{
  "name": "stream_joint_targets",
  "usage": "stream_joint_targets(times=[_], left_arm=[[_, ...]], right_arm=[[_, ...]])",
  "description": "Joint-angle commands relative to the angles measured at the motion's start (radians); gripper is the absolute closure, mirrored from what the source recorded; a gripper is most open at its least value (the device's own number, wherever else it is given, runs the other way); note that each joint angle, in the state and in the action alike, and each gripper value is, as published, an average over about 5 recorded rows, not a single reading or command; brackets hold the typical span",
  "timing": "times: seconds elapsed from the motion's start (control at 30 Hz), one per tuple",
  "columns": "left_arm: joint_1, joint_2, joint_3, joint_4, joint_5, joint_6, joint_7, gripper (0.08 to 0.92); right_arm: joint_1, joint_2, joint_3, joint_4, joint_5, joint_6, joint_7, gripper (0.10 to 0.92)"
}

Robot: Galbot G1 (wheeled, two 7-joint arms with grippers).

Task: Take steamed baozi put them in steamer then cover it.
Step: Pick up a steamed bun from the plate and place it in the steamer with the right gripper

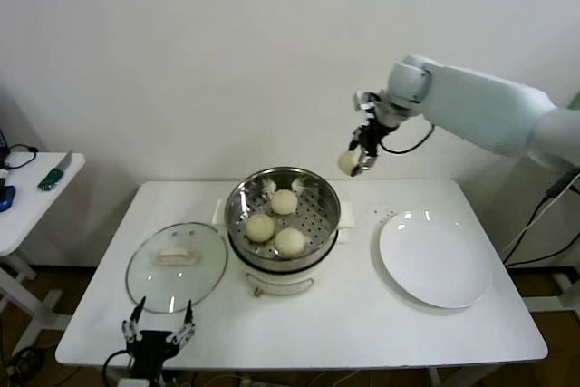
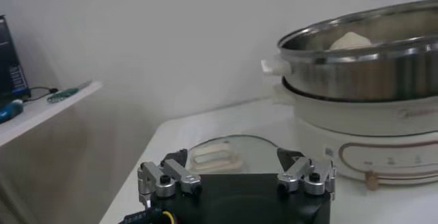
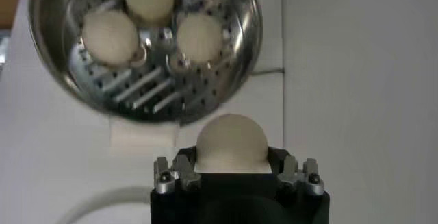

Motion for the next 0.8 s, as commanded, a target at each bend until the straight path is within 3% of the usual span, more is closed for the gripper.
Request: stream_joint_targets(times=[0.03, 0.8], left_arm=[[-0.002, 0.020, 0.013, -0.002, 0.021, -0.009, 0.006, 0.177], [-0.020, 0.038, -0.006, 0.014, -0.014, 0.002, 0.005, 0.177]], right_arm=[[0.096, 0.210, -0.144, 0.035, 0.271, -0.073, 0.052, 0.343], [-0.021, 0.259, -0.300, 0.050, 0.184, -0.071, 0.072, 0.338]])
